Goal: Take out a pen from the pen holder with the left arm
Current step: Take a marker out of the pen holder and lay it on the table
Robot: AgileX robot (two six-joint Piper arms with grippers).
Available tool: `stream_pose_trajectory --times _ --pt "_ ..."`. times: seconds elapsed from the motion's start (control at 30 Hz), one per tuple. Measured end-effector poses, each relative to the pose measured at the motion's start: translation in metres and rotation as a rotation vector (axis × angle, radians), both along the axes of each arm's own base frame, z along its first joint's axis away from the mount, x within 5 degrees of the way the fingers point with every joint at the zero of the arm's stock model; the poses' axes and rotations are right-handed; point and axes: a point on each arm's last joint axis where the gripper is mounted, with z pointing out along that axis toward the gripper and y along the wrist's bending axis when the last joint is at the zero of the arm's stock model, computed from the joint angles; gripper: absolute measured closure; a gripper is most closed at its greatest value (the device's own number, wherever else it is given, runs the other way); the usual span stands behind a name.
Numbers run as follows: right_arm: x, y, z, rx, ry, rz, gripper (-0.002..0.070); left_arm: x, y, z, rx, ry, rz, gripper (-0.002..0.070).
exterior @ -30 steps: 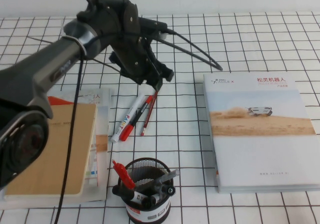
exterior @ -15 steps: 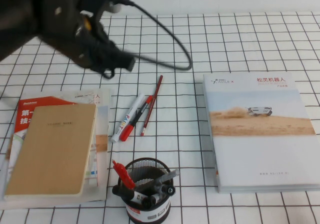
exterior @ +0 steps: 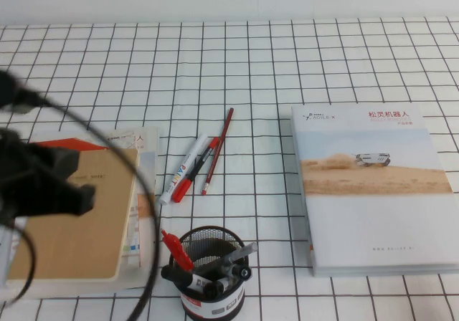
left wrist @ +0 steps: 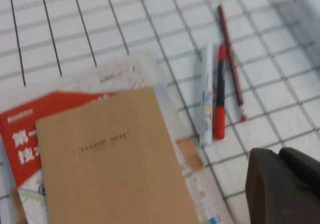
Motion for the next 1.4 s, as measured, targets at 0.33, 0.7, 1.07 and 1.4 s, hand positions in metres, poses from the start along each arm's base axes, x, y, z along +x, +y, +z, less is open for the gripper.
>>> stream_pose_trajectory --times 0.33,0.7,1.07,1.4 --pt "0.000 0.000 0.000 0.000 0.000 0.000 0.0691 -0.086 0.047 -0.017 -0.133 -0.277 0.000 0.0675" --pt "0.000 0.000 0.000 0.000 0.000 0.000 0.0691 -0.105 0.057 -0.034 -0.169 -0.308 0.011 0.0676" --pt "0.000 0.000 0.000 0.000 0.000 0.000 0.0691 -0.094 0.044 -0.082 -0.249 -0.457 -0.060 0.0676" --pt "0.000 0.000 0.000 0.000 0.000 0.000 0.0692 -0.093 0.063 -0.109 -0.247 -0.554 0.163 0.0676"
